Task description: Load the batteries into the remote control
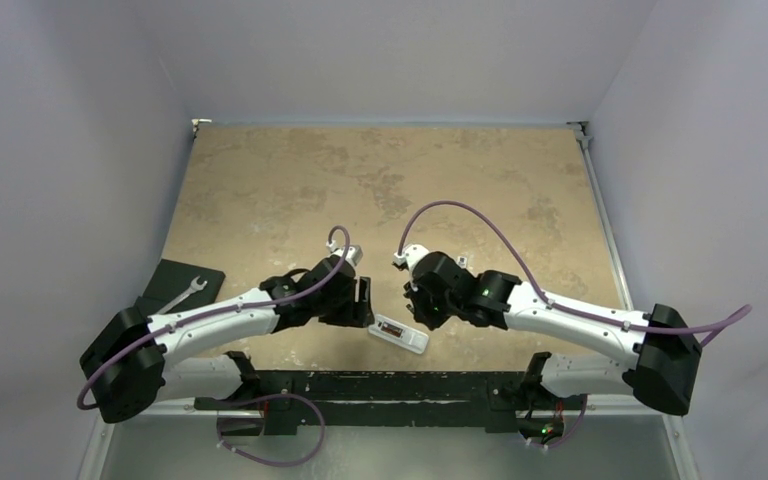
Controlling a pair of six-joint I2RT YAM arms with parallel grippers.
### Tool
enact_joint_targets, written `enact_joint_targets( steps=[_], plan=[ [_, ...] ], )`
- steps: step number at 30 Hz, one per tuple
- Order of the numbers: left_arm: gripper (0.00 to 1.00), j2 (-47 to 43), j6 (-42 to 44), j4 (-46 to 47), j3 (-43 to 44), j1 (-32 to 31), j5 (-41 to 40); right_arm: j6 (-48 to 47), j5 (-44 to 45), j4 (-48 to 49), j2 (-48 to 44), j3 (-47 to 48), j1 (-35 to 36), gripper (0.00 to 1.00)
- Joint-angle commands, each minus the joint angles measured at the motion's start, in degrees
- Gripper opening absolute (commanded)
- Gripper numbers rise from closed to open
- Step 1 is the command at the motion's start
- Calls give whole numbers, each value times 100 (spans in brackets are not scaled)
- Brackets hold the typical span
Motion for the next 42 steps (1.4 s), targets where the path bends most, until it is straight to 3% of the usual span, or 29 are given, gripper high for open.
enact_joint_targets(
  steps=[1,6,19,42],
  plan=[
    [68,-59,198,470,-150,298,546,-453,-267,314,-39,313,-18,2],
    [74,5,235,746,-351,600,904,-692,-382,294,128,455,-9,4],
    [74,-84,192,1150,-824,1305,1548,-968,-354,-208,1003,918,218,5],
    [74,-269,216,1067,-1029,1581,1670,-1209,-453,-427,1951,1269,692,11]
  ],
)
